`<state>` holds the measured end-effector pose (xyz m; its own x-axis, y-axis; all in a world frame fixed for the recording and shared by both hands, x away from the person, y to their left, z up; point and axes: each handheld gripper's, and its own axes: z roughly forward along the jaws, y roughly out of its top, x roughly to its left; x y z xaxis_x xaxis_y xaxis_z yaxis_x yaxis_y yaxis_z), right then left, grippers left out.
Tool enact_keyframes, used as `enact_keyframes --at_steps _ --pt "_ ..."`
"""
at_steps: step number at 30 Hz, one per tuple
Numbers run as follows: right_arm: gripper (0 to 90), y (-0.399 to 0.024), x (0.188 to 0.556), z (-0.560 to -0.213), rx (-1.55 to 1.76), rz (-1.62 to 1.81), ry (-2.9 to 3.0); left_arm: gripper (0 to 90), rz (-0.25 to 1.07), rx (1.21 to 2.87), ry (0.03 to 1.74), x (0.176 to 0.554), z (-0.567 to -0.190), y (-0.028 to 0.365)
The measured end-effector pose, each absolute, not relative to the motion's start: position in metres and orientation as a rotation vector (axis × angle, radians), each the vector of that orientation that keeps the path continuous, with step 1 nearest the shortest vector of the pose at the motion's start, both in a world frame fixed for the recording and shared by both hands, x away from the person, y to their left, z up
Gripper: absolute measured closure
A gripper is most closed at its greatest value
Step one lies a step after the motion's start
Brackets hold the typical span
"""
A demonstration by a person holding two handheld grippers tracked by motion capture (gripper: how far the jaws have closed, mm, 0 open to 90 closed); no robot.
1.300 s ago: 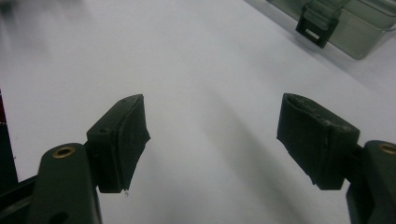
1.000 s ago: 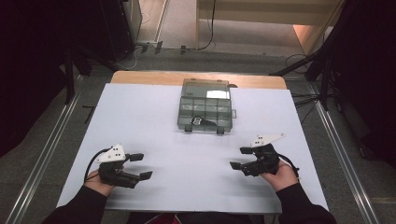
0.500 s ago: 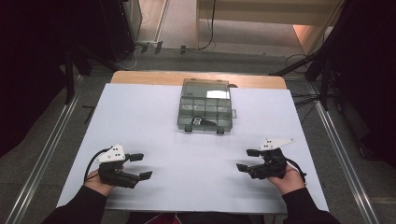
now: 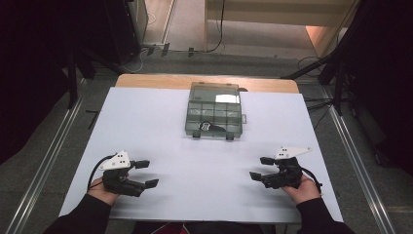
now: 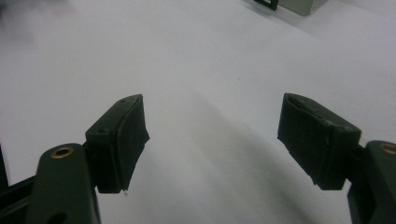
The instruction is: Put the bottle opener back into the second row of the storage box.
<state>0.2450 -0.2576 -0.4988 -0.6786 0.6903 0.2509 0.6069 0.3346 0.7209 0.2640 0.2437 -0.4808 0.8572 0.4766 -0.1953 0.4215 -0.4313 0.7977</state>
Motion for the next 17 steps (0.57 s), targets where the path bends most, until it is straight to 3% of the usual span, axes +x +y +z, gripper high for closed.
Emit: enact_keyframes --at_steps 17 --pt "24.8 -0.2567 0.2457 -0.4998 1.204 1.273 2.488 21.1 0.071 2.079 0.652 0.2641 -0.4808 0.2436"
